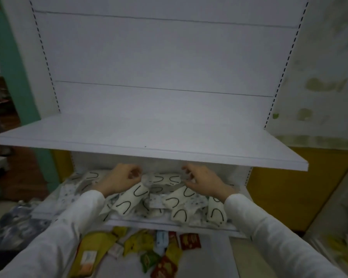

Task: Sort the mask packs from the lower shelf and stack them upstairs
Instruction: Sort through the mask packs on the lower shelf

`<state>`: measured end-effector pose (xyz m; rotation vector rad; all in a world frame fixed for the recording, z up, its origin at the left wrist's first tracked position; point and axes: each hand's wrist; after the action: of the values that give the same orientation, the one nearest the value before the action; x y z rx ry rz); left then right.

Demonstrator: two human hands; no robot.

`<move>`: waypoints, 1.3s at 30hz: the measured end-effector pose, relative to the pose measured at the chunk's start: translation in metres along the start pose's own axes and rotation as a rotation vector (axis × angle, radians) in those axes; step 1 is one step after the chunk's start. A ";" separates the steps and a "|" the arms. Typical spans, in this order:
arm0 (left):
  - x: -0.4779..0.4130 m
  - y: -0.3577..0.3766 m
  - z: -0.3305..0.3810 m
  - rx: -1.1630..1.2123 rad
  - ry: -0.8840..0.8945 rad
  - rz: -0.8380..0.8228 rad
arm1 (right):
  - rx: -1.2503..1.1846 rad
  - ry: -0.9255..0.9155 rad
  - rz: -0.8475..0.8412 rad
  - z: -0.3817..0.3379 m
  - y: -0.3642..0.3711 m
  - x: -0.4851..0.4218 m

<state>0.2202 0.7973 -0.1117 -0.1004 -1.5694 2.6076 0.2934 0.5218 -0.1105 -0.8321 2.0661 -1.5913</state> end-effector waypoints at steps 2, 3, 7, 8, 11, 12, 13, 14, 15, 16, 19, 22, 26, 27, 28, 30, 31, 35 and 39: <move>0.006 0.011 -0.011 0.008 -0.025 0.005 | 0.010 0.010 -0.035 0.002 0.012 0.001; 0.009 0.016 -0.017 0.013 -0.046 0.004 | 0.023 0.017 -0.051 0.003 0.017 0.001; 0.012 0.038 -0.047 0.041 -0.113 -0.017 | 0.021 0.043 -0.097 0.012 0.043 -0.013; 0.010 0.043 -0.057 0.059 -0.129 -0.022 | 0.010 0.054 -0.114 0.013 0.050 -0.019; 0.002 0.054 -0.090 0.110 -0.164 -0.033 | -0.011 0.094 -0.174 0.016 0.073 -0.041; -0.002 0.058 -0.103 0.120 -0.175 -0.035 | -0.025 0.103 -0.191 0.016 0.080 -0.050; -0.006 0.060 -0.115 0.130 -0.187 -0.038 | -0.048 0.114 -0.208 0.015 0.088 -0.060; -0.011 0.062 -0.128 0.136 -0.197 -0.043 | -0.069 0.123 -0.220 0.014 0.096 -0.072; -0.016 0.063 -0.141 0.136 -0.205 -0.053 | -0.087 0.131 -0.232 0.013 0.105 -0.084; -0.022 0.065 -0.156 0.139 -0.215 -0.068 | -0.101 0.134 -0.243 0.011 0.114 -0.096; -0.037 0.068 -0.196 0.179 -0.218 -0.103 | -0.135 0.148 -0.309 0.003 0.148 -0.135; -0.054 0.073 -0.231 0.183 -0.213 -0.126 | -0.149 0.173 -0.384 -0.007 0.184 -0.172; -0.079 0.075 -0.268 0.206 -0.257 -0.165 | -0.249 0.235 -0.356 -0.023 0.224 -0.215; -0.084 0.077 -0.273 0.220 -0.270 -0.164 | -0.295 0.270 -0.346 -0.028 0.234 -0.223; -0.089 0.081 -0.277 0.238 -0.277 -0.154 | -0.343 0.311 -0.342 -0.031 0.244 -0.232; -0.093 0.091 -0.280 0.302 -0.295 -0.129 | -0.432 0.409 -0.334 -0.039 0.264 -0.246; -0.093 0.098 -0.280 0.344 -0.311 -0.127 | -0.499 0.459 -0.320 -0.043 0.274 -0.253; -0.090 0.132 -0.287 0.512 -0.395 -0.152 | -0.861 0.632 -0.167 -0.057 0.303 -0.276; -0.090 0.147 -0.297 0.607 -0.385 -0.205 | -1.075 0.872 -0.026 -0.062 0.326 -0.302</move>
<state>0.3338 0.9794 -0.3799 0.5990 -0.7274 2.9050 0.4089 0.8254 -0.4198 -0.4260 3.6421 -0.7621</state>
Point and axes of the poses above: each hand's wrist, its own x-axis away from the middle knuckle, its own y-axis out of the palm, z = x × y, and after that the axes turned 12 degrees about -z, right-handed
